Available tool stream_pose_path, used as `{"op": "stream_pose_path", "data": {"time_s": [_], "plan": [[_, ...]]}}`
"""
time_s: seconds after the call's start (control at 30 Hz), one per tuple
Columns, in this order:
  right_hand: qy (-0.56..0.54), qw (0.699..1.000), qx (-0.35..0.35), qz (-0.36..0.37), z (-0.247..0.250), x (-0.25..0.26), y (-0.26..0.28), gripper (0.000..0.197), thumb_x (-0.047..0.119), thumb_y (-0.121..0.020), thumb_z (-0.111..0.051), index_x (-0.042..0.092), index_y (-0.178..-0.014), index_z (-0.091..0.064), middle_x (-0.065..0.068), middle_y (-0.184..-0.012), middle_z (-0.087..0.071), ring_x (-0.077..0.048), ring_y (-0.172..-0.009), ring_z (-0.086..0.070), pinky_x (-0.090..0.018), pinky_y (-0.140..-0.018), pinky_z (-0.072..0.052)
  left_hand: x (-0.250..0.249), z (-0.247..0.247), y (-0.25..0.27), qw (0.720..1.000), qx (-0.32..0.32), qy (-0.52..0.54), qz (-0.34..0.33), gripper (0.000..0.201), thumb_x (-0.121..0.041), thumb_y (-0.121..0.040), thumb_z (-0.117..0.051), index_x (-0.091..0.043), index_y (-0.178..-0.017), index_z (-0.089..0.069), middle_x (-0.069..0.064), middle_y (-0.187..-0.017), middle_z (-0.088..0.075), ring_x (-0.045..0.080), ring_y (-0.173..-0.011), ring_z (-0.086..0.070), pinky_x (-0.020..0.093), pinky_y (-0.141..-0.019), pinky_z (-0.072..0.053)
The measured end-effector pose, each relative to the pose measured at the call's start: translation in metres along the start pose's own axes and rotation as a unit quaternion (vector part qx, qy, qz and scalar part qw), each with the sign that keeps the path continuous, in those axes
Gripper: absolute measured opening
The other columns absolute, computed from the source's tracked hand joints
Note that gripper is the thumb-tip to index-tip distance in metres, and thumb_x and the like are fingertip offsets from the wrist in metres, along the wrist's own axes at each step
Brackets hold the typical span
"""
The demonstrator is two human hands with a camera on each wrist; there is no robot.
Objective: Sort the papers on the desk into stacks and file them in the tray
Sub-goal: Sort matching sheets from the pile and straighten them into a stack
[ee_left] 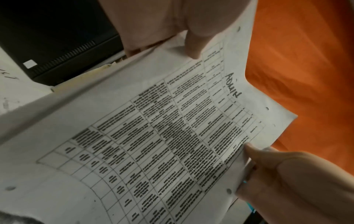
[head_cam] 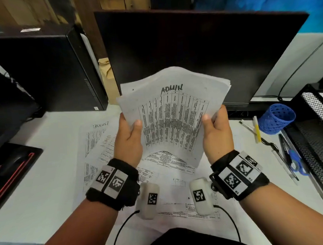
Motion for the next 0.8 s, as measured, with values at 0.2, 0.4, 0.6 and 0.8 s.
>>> {"op": "stream_pose_path", "data": {"time_s": [0.2, 0.4, 0.6, 0.8], "plan": [[-0.044, 0.998, 0.007, 0.032, -0.002, 0.006, 0.011, 0.036, 0.006, -0.097, -0.045, 0.032, -0.119, -0.035, 0.012, -0.112, -0.055, 0.014, -0.097, -0.054, -0.007, -0.080, -0.045, -0.003, -0.005, 0.011, 0.999, -0.009, -0.005, -0.038, 0.037, -0.023, -0.098, -0.045, -0.056, -0.106, -0.030, -0.023, -0.109, -0.052, -0.016, -0.091, -0.054, -0.001, -0.066, -0.042], [0.016, 0.987, -0.052, 0.151, 0.015, 0.052, 0.000, 0.068, 0.001, -0.090, -0.054, 0.037, -0.136, -0.020, -0.011, -0.130, -0.044, -0.018, -0.113, -0.051, -0.026, -0.098, -0.047, 0.017, -0.002, 0.003, 1.000, -0.019, -0.011, -0.003, 0.059, -0.017, -0.087, -0.063, -0.044, -0.122, -0.025, -0.015, -0.115, -0.055, -0.009, -0.099, -0.052, 0.000, -0.066, -0.041], [0.219, 0.963, 0.006, 0.158, 0.005, 0.055, -0.029, 0.040, 0.014, -0.094, -0.049, 0.026, -0.132, -0.049, 0.001, -0.111, -0.035, 0.017, -0.091, -0.036, 0.008, -0.079, -0.029, 0.042, -0.001, -0.012, 0.998, -0.020, -0.014, 0.056, 0.040, -0.025, -0.082, -0.070, -0.025, -0.120, -0.056, -0.010, -0.109, -0.065, 0.009, -0.104, -0.059, 0.021, -0.082, -0.044], [0.060, 0.989, 0.000, 0.137, 0.013, 0.052, -0.035, 0.049, 0.004, -0.090, -0.055, 0.028, -0.127, -0.034, 0.012, -0.115, -0.048, 0.010, -0.099, -0.051, -0.010, -0.092, -0.042, 0.050, -0.001, -0.019, 0.994, -0.028, 0.018, 0.101, 0.016, -0.022, -0.080, -0.073, -0.033, -0.080, -0.061, -0.014, -0.084, -0.065, 0.003, -0.084, -0.059, 0.031, -0.086, -0.045]]}}
Point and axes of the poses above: each hand's wrist, its own y-axis away from the middle knuckle, its own z-axis out of the back of the hand, x = y × z, the point moved 7 cm from there along -y, towards the middle knuckle
